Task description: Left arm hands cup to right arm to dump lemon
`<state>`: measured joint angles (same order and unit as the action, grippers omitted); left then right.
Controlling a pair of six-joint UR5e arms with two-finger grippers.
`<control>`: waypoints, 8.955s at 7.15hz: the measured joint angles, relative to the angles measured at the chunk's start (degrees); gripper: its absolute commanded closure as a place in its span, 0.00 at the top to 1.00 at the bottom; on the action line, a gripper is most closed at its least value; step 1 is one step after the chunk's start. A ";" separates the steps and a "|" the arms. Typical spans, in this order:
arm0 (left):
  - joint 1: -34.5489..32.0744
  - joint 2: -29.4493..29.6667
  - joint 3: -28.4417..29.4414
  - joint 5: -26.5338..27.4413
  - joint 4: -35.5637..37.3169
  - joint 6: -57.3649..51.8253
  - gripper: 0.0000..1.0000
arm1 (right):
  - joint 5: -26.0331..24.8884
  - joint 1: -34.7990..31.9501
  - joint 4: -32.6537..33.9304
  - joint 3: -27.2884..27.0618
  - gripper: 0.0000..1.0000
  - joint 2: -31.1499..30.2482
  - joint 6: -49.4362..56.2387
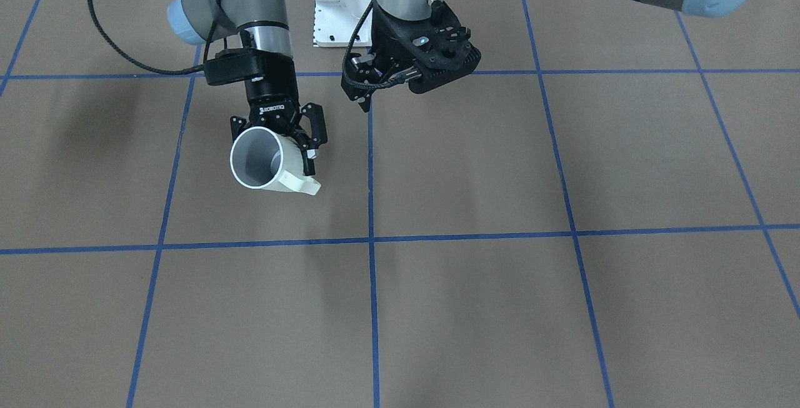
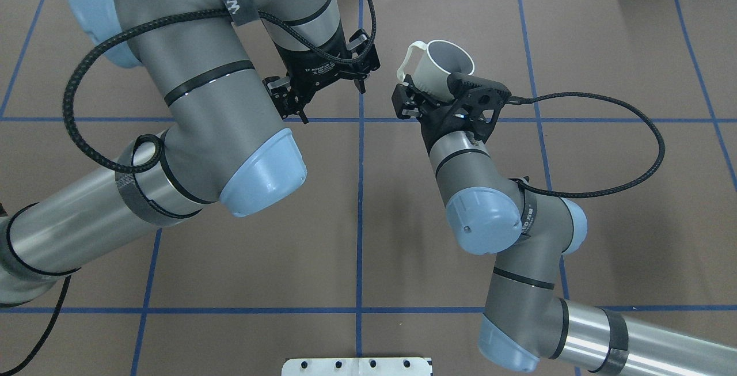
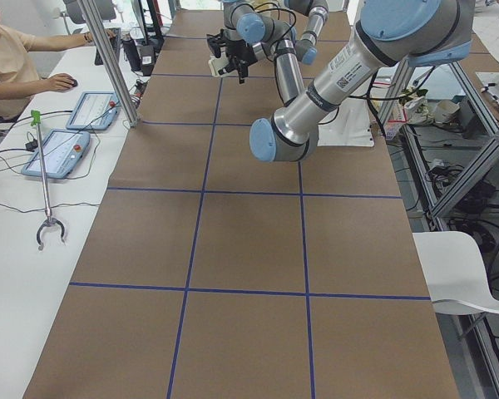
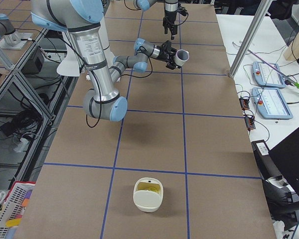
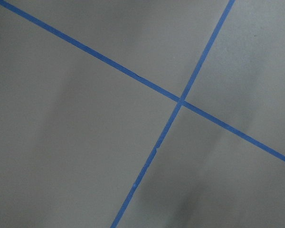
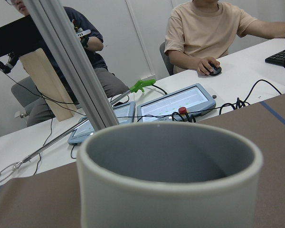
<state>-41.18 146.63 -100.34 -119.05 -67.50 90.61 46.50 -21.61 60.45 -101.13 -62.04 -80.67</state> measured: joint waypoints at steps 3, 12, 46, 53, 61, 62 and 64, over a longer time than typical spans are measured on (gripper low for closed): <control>-0.65 0.37 0.22 -1.11 0.08 0.35 1.00 | -3.57 3.58 4.39 1.72 0.17 3.58 0.25; 1.38 6.85 9.90 -5.14 0.08 4.42 0.72 | -23.85 9.61 6.98 10.77 0.23 8.01 5.78; -10.89 -30.39 -15.33 -5.38 -4.16 -31.83 0.00 | 11.23 -2.05 -7.36 4.41 1.00 -6.08 24.85; -21.90 -50.79 -8.13 -7.56 -16.05 -72.79 0.00 | 62.77 -34.65 2.66 0.65 1.00 -17.54 51.74; -23.89 -51.17 1.45 -17.21 -17.22 -80.02 0.00 | 84.74 -52.79 11.57 -2.98 1.00 -31.27 68.44; -23.87 -51.15 2.71 -17.21 -18.81 -80.01 0.00 | 84.91 -52.84 11.60 -3.28 1.00 -31.76 68.45; -23.86 -51.13 4.50 -17.11 -21.05 -79.98 0.78 | 85.03 -52.98 11.62 -3.66 1.00 -32.23 68.45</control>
<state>-65.04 95.49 -95.84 -136.16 -88.55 10.63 131.53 -74.59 72.07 -104.80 -94.27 -12.22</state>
